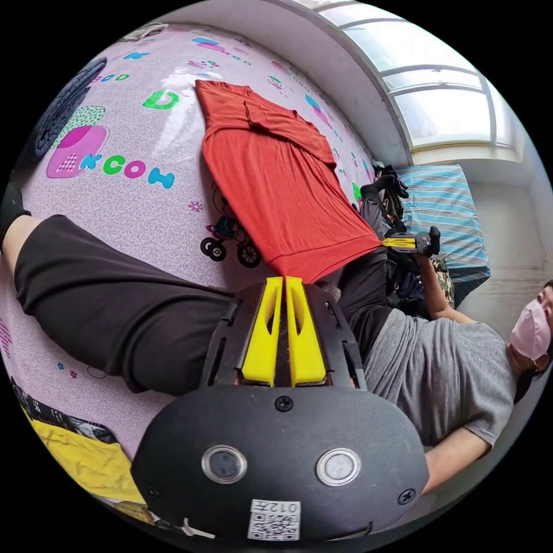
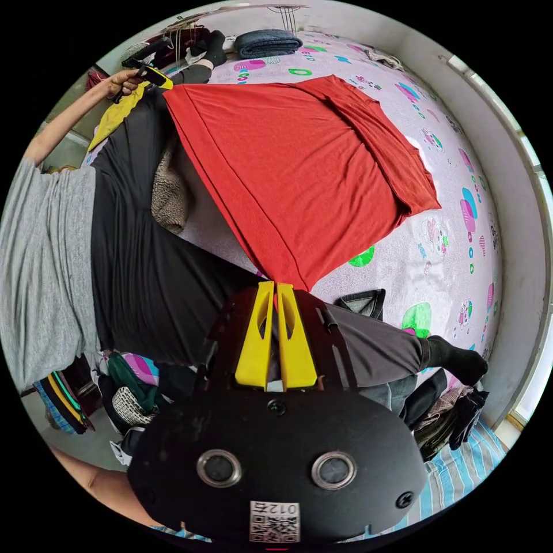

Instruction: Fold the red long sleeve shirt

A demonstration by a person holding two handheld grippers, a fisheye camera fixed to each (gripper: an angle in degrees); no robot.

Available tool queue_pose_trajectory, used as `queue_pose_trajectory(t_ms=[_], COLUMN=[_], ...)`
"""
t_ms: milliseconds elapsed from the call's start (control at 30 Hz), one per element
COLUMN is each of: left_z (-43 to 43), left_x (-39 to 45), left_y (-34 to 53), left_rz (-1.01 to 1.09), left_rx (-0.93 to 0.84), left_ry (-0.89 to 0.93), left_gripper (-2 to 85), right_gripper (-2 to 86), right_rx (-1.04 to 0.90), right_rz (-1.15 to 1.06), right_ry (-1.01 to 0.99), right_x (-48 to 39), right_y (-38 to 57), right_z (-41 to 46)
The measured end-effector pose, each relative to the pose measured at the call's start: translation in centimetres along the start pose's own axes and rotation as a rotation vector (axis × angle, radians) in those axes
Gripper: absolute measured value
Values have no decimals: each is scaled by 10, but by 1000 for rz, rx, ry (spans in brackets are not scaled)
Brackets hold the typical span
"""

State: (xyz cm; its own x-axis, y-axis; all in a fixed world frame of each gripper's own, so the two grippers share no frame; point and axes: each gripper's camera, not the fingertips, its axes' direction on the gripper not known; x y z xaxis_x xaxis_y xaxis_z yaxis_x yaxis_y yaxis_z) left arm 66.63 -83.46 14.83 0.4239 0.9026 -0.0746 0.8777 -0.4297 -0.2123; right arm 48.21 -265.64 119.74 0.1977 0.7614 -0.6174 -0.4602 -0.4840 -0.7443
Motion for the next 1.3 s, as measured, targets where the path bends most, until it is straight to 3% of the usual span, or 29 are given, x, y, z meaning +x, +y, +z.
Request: queue_pose_trajectory(t_ms=[267,533,900,1300], left_z=[-39,-66,-92,-76], left_x=[18,6,-25,-113], left_y=[66,72,-52,-236], left_rz=[61,60,101,-61], left_rx=[65,131,165,134], left_ry=[43,60,107,145], left_gripper=[7,7,8,7], right_gripper=[-10,-10,-10,-10], right_rx=[101,185,248,175], right_rz=[-15,0,99,210], right_ry=[-200,-216,-201,-270], right_x=[-91,-138,-109,28], right_y=[-4,-41,-130,-275], right_z=[-83,-162,-272,-357])
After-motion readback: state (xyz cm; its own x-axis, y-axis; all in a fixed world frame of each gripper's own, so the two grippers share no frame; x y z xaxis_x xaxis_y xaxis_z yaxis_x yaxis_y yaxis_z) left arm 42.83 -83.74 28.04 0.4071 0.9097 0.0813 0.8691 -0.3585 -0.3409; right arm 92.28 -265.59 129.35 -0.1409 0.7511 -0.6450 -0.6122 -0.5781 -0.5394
